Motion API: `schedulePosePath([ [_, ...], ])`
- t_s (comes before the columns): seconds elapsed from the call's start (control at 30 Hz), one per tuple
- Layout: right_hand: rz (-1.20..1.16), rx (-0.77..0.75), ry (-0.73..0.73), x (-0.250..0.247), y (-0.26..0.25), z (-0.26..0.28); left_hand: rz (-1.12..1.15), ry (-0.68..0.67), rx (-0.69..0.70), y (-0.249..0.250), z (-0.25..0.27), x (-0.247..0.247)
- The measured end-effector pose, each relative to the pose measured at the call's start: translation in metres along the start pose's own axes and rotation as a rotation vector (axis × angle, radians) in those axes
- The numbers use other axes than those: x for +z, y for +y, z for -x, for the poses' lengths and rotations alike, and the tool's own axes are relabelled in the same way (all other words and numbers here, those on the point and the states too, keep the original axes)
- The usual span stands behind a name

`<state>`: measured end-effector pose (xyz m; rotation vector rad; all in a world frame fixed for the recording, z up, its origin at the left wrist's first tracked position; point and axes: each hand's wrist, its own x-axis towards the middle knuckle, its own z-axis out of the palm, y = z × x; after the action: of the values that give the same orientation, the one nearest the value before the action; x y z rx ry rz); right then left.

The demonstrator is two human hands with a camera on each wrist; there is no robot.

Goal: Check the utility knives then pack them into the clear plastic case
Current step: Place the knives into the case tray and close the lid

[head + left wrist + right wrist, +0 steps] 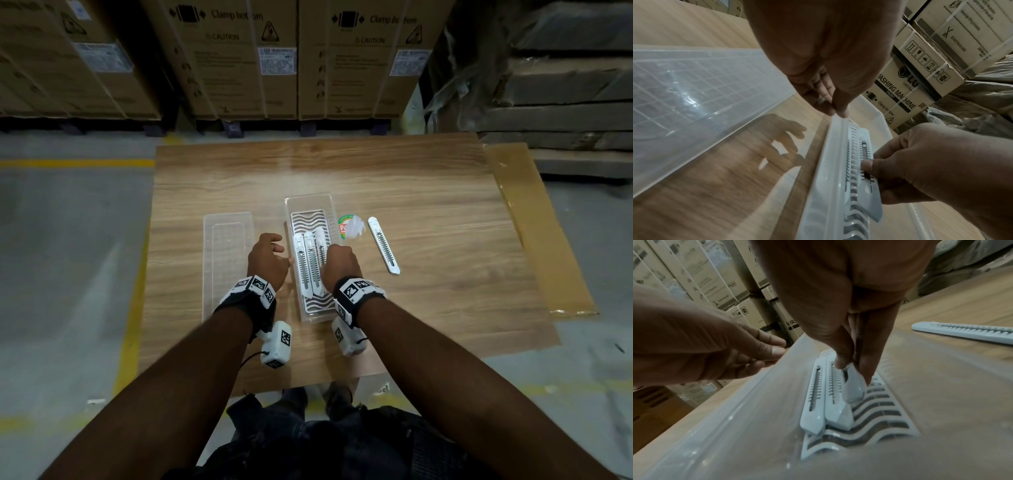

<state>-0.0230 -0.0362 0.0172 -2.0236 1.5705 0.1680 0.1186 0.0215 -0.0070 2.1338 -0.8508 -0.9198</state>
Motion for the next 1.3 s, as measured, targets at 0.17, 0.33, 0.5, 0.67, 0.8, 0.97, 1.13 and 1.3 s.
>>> schedulePosePath([
  [0.17,0.013,0.029,-0.018,0.005,-0.002,-0.003,0.011,-0.024,0.012,-0.004,0.0,-0.004],
  [0.33,0.018,0.047,-0.017,0.009,-0.003,-0.004,0.043,-0.047,0.012,-0.004,0.0,-0.006],
  [0.5,0.043,0.044,0.002,0.011,0.0,-0.003,0.051,-0.052,0.024,-0.001,-0.002,-0.008],
  [0.67,0.096,-0.005,0.006,0.013,0.0,0.001,0.043,-0.062,0.027,0.003,-0.003,-0.005],
  [0.8,0.15,-0.055,-0.001,0.013,0.003,0.004,0.024,-0.067,0.04,0.006,-0.002,-0.001],
  [0.97,0.054,-0.058,0.045,0.009,0.01,0.003,0.006,-0.056,0.059,0.011,-0.003,0.001],
  [1.13,-0.58,0.025,0.114,-0.007,0.026,-0.004,-0.005,-0.048,0.062,0.009,-0.005,0.004],
  [1.3,-1.012,0.159,0.186,-0.027,0.058,-0.013,-0.022,-0.035,0.085,0.008,-0.004,0.009],
])
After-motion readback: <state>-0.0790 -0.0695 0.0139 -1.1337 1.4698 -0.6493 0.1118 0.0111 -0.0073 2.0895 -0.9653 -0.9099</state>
